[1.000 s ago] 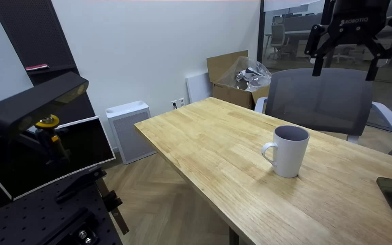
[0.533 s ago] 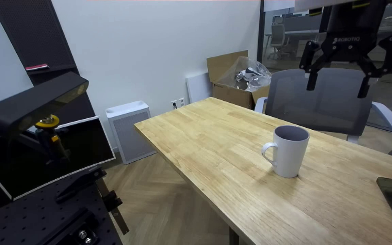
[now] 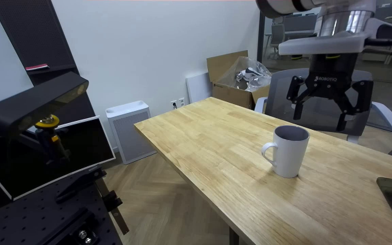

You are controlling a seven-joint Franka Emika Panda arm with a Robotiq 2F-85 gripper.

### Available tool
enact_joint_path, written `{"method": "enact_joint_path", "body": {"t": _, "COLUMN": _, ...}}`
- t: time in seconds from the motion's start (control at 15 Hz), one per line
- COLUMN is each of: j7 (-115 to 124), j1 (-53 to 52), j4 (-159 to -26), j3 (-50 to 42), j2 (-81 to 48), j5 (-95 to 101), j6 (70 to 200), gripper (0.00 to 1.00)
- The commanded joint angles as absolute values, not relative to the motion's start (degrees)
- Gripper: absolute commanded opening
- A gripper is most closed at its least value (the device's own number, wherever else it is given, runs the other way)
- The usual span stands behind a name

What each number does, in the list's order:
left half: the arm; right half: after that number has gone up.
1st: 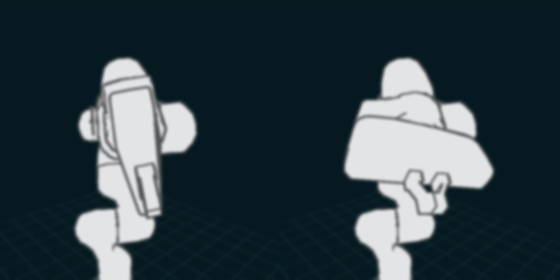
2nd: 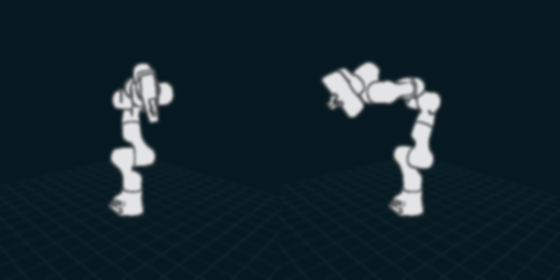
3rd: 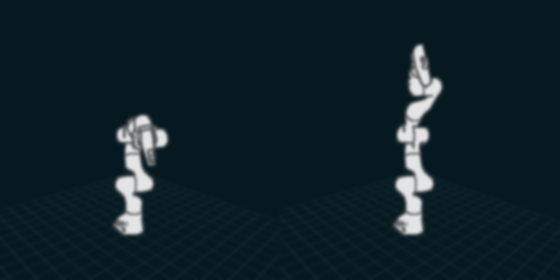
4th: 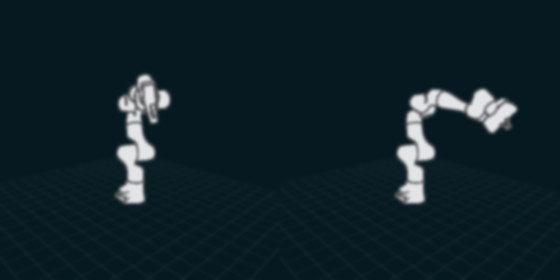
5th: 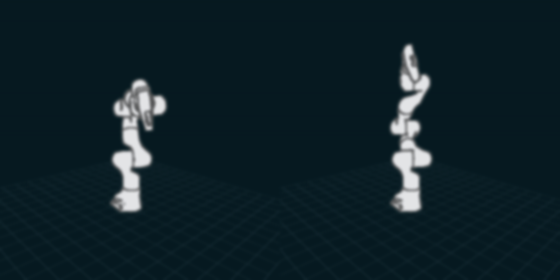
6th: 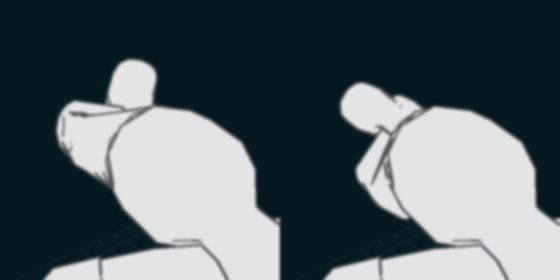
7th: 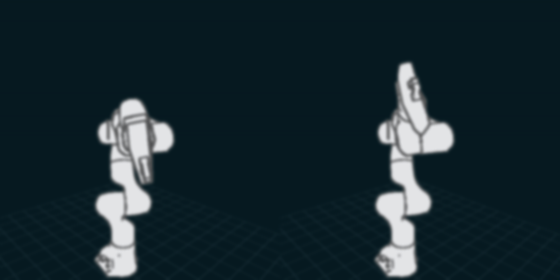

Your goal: Move the white mug to the left side of the table

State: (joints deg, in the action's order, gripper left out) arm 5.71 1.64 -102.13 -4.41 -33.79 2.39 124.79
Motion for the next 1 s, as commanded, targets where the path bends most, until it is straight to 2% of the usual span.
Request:
{"method": "enact_joint_path", "body": {"t": 0.0, "j7": 9.34, "j1": -0.06, "j4": -101.99, "j3": -5.28, "j2": -35.03, "j5": 3.92, "j6": 126.09, "gripper": 1.00}}
{"method": "enact_joint_path", "body": {"t": 0.93, "j7": 9.99, "j1": -0.51, "j4": -102.76, "j3": -5.52, "j2": -36.71, "j5": 3.31, "j6": 134.76, "gripper": 1.00}}
